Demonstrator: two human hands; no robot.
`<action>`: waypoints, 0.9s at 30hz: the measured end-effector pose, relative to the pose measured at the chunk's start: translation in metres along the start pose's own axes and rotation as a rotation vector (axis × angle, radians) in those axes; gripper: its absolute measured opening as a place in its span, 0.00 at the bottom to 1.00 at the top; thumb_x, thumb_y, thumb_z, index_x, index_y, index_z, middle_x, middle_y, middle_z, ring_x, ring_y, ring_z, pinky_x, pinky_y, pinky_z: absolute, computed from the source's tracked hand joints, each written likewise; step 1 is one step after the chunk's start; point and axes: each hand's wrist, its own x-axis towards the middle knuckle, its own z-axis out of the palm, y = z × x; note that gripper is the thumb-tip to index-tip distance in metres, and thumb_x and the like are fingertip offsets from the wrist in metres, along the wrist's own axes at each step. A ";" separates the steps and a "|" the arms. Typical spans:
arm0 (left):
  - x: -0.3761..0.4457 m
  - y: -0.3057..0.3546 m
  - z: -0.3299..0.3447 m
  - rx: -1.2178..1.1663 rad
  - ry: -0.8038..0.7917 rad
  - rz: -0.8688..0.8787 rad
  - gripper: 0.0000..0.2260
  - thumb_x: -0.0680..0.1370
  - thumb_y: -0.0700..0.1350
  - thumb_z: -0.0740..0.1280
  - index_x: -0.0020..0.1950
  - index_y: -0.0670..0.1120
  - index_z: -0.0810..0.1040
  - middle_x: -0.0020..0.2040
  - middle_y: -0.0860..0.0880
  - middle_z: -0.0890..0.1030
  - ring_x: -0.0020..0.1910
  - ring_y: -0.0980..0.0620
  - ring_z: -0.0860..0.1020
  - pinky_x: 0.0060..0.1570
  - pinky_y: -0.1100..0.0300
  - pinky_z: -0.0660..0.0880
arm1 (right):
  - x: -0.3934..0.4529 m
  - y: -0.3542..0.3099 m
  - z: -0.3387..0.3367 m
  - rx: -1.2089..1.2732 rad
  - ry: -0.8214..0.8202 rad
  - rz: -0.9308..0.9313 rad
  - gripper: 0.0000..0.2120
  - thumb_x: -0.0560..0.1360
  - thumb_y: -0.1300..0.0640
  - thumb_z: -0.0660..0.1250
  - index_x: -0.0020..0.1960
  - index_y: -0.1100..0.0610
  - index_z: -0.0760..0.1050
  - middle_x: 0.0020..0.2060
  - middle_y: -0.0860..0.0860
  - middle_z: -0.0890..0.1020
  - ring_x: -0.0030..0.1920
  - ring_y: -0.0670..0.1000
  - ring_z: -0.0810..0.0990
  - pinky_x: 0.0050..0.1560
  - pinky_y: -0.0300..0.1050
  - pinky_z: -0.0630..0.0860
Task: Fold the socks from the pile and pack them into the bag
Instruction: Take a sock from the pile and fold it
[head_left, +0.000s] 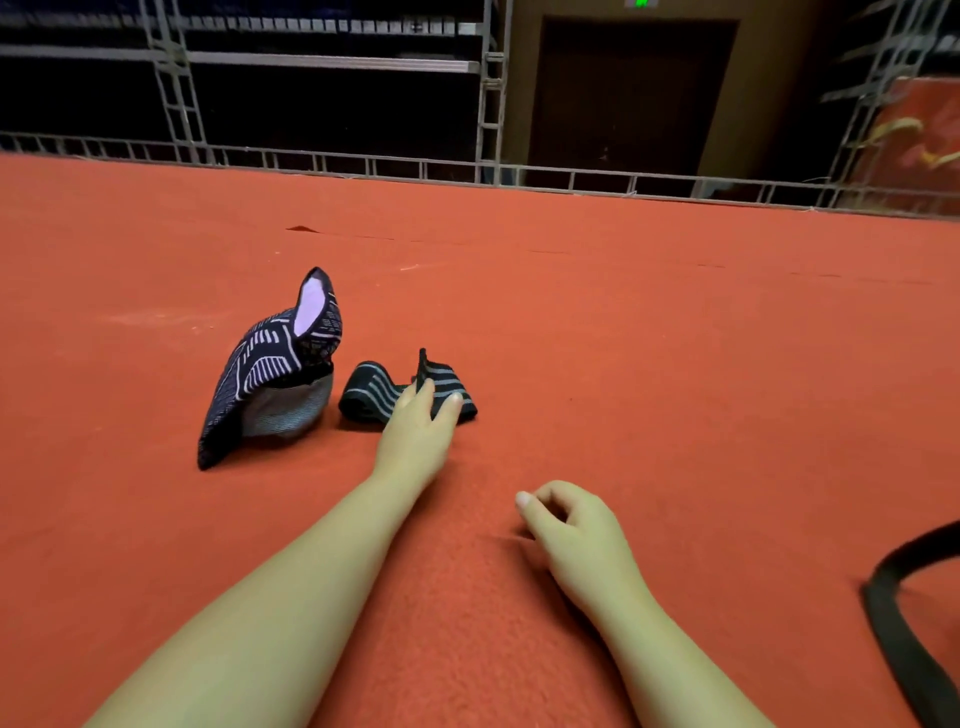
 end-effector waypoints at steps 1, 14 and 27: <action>-0.006 0.002 0.000 -0.023 0.017 0.049 0.22 0.81 0.52 0.57 0.73 0.44 0.64 0.75 0.48 0.63 0.74 0.53 0.59 0.70 0.61 0.54 | 0.000 -0.001 -0.001 0.038 0.025 -0.005 0.12 0.75 0.50 0.66 0.35 0.54 0.73 0.30 0.47 0.77 0.32 0.42 0.74 0.38 0.40 0.70; -0.086 0.038 -0.021 -0.677 0.009 0.188 0.20 0.71 0.61 0.60 0.33 0.49 0.82 0.35 0.53 0.84 0.39 0.57 0.80 0.44 0.62 0.73 | -0.003 0.000 -0.015 0.240 0.189 -0.267 0.24 0.71 0.37 0.52 0.63 0.45 0.68 0.61 0.39 0.73 0.65 0.39 0.67 0.67 0.32 0.58; -0.090 0.022 -0.020 -0.705 -0.275 0.090 0.34 0.68 0.49 0.71 0.70 0.54 0.58 0.49 0.51 0.81 0.43 0.61 0.80 0.42 0.68 0.74 | -0.003 -0.005 -0.015 0.577 0.143 0.005 0.14 0.73 0.49 0.63 0.37 0.60 0.72 0.31 0.50 0.72 0.34 0.47 0.69 0.36 0.46 0.65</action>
